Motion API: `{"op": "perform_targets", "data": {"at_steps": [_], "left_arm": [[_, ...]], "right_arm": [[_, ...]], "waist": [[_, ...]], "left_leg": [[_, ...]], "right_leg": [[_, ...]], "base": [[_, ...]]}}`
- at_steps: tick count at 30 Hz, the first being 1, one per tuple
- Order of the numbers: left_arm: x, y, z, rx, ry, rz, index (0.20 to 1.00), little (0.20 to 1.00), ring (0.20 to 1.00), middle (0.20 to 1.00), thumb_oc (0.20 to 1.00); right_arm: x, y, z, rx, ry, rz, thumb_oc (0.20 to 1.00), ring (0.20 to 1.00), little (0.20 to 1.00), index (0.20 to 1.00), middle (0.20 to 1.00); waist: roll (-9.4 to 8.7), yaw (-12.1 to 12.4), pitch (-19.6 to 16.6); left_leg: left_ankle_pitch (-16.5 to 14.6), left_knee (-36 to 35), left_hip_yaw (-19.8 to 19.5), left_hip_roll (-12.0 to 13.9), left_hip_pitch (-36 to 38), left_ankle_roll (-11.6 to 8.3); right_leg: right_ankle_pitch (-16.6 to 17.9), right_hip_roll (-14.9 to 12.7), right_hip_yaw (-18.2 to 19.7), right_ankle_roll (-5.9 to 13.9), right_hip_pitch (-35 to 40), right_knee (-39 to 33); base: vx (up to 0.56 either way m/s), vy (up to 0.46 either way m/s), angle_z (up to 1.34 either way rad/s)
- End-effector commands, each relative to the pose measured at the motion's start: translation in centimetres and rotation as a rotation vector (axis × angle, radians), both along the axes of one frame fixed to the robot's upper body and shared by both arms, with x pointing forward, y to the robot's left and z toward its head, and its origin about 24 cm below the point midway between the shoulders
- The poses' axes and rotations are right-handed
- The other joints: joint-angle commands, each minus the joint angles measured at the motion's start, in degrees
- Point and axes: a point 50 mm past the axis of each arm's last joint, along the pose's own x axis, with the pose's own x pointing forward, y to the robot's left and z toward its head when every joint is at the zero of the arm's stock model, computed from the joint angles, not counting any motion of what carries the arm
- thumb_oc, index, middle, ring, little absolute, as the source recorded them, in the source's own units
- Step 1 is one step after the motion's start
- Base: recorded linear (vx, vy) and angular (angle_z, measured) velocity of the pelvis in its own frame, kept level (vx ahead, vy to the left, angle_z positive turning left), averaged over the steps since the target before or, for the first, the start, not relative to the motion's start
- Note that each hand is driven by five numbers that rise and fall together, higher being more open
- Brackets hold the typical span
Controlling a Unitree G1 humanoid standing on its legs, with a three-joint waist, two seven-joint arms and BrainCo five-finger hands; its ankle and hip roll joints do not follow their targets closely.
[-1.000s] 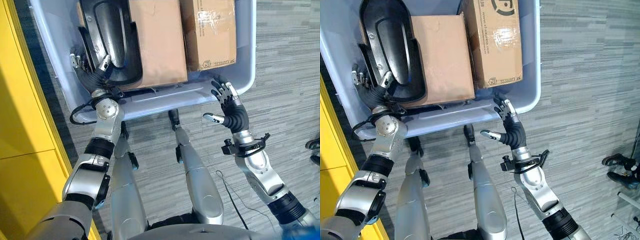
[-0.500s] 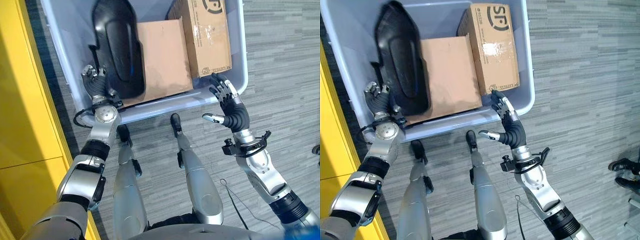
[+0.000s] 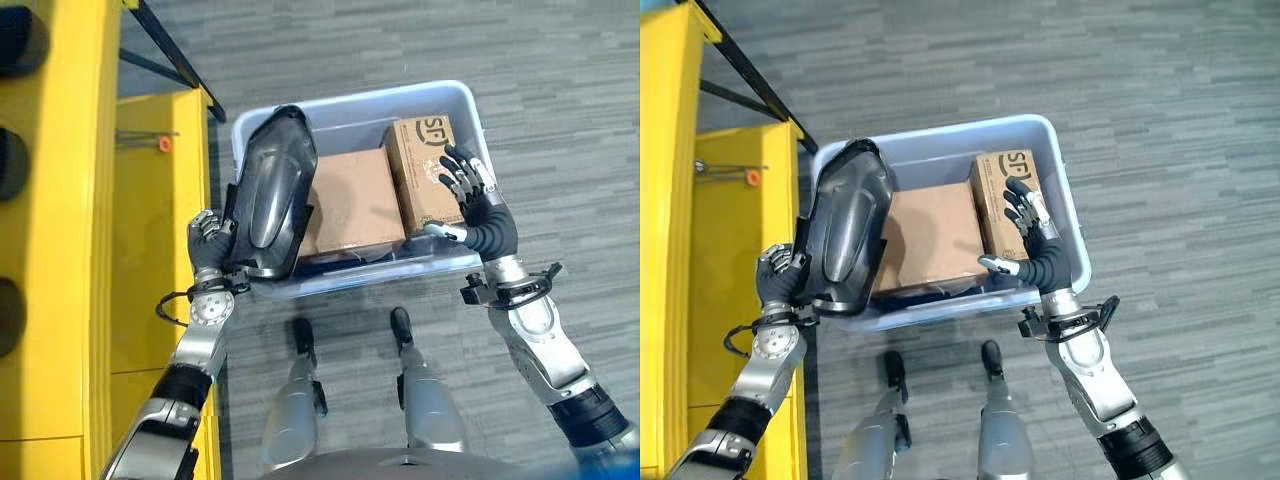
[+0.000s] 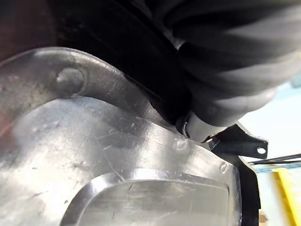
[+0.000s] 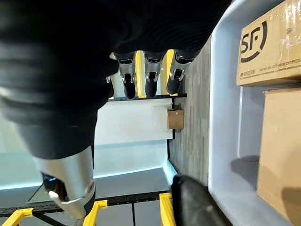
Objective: Move parts from the plastic box to the shelf.
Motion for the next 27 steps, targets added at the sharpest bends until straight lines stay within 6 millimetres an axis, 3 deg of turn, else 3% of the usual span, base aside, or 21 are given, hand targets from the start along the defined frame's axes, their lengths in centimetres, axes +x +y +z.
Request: {"op": "perform_targets", "data": {"at_steps": [1, 6, 14, 16, 20, 23, 27], "left_arm": [[1.0, 1.3, 3.9, 0.078, -0.177, -0.029, 0.200, 0.200, 0.200, 0.200, 0.200], [-1.0, 1.4, 5.3, 0.122, -0.232, -0.118, 0.200, 0.200, 0.200, 0.200, 0.200], [-3.6, -0.4, 4.3, 0.045, -0.195, -0.309, 0.200, 0.200, 0.200, 0.200, 0.200], [-4.4, -1.2, 3.2, -0.042, -0.165, -0.347, 0.200, 0.200, 0.200, 0.200, 0.200], [-5.4, -1.8, 2.4, -0.113, -0.136, -0.368, 0.200, 0.200, 0.200, 0.200, 0.200], [-6.0, -1.9, 1.6, -0.165, -0.108, -0.375, 0.200, 0.200, 0.200, 0.200, 0.200], [-6.0, -2.4, 1.2, -0.191, -0.089, -0.398, 0.200, 0.200, 0.200, 0.200, 0.200]], "right_arm": [[-0.3, -0.2, 0.1, 0.038, -0.012, 0.019, 1.000, 1.000, 1.000, 1.000, 1.000], [-0.4, -0.8, -0.2, 0.030, 0.011, 0.016, 1.000, 1.000, 1.000, 1.000, 1.000], [-0.9, -0.8, -1.5, 0.029, 0.077, 0.043, 1.000, 1.000, 1.000, 1.000, 1.000], [-1.0, -0.6, -1.7, 0.026, 0.087, 0.057, 1.000, 1.000, 1.000, 1.000, 1.000], [-0.8, -0.3, -1.2, 0.026, 0.066, 0.069, 1.000, 1.000, 1.000, 1.000, 1.000], [-0.3, 0.4, -0.2, 0.010, 0.018, 0.103, 1.000, 1.000, 1.000, 1.000, 1.000], [0.2, 0.4, 0.4, -0.011, -0.010, 0.097, 1.000, 1.000, 1.000, 1.000, 1.000]], "waist": [[-2.04, 0.3, -5.0], [-0.61, 1.0, -8.8], [0.70, 1.8, -12.9], [1.65, 2.2, -13.0], [2.51, 3.2, -12.3], [3.15, 4.9, -10.8], [3.89, 6.5, -9.4]], "left_leg": [[-1.9, 1.3, -2.0, 4.1, 4.9, -3.78], [-2.3, 0.8, -2.4, 4.3, 7.7, -3.79], [-1.8, 0.5, -3.4, 6.1, 11.1, -3.89], [-0.3, 1.2, -4.9, 8.0, 11.8, -4.16], [2.5, 2.4, -6.6, 11.0, 11.6, -4.42], [7.2, 3.0, -8.8, 14.1, 9.7, -4.90], [13.2, 1.3, -11.1, 14.0, 5.6, -5.98]], "right_leg": [[0.3, -5.5, -1.1, 3.82, -0.1, 5.1], [-0.4, -5.7, -1.8, 3.88, 3.3, 4.4], [-3.8, -4.0, -2.9, 2.93, 6.8, 7.0], [-7.4, -1.5, -3.5, 1.44, 7.0, 11.9], [-10.9, 2.0, -4.4, -0.53, 5.4, 17.6], [-12.6, 5.5, -6.0, -2.20, 3.0, 21.4], [-13.0, 6.2, -9.5, -2.98, 2.3, 20.8]], "base": [[0.11, -0.015, 0.00], [0.07, -0.034, 0.07], [0.02, -0.077, 0.08], [-0.06, -0.220, 0.15], [-0.10, -0.204, 0.14], [-0.18, -0.273, 0.04], [-0.16, -0.171, 0.34]]}}
